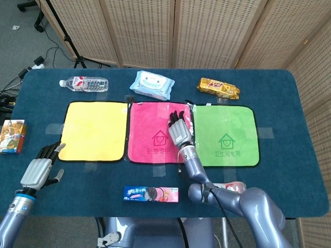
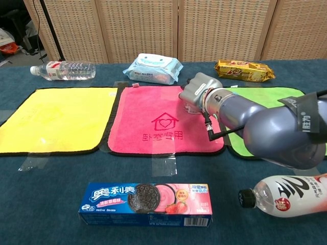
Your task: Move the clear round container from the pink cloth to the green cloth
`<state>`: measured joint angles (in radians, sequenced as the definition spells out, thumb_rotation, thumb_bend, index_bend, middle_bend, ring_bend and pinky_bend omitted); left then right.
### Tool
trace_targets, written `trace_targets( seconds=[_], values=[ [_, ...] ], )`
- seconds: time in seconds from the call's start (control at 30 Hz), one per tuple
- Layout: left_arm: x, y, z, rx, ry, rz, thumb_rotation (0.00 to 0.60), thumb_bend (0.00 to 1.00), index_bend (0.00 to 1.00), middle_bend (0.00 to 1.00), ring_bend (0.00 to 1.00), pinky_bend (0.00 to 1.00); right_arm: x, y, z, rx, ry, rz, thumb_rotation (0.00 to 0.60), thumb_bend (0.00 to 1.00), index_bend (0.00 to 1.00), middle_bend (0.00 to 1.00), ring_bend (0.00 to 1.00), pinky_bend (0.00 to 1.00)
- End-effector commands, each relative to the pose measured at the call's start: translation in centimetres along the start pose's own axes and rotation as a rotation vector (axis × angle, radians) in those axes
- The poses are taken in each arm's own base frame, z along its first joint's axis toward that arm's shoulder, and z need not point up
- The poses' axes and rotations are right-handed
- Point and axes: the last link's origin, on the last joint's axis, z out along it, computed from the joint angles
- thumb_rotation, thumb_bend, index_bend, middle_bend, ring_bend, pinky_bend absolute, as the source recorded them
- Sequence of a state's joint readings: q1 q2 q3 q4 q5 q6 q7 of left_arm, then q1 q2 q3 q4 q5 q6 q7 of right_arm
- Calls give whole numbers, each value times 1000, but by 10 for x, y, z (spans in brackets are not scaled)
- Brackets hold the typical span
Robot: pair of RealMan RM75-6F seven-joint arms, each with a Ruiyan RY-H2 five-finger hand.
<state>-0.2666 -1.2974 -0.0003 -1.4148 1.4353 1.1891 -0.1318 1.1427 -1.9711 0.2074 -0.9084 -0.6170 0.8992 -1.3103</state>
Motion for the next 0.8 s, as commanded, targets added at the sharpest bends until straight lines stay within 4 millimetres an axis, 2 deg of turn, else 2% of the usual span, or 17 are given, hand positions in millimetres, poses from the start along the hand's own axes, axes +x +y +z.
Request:
trace_targets(
  seconds=[0.03,0.8],
  values=[
    [0,0,0,0,0,-1,600,446,0,0,0,46,-2,3,0,-13,-10,-5,600,762,157,67,0,137],
    [0,2,-1,-10,2,-5,600,447,0,0,0,46,-19,24,-7,-89,-101,-25,600,762,158,68,0,136]
  ],
)
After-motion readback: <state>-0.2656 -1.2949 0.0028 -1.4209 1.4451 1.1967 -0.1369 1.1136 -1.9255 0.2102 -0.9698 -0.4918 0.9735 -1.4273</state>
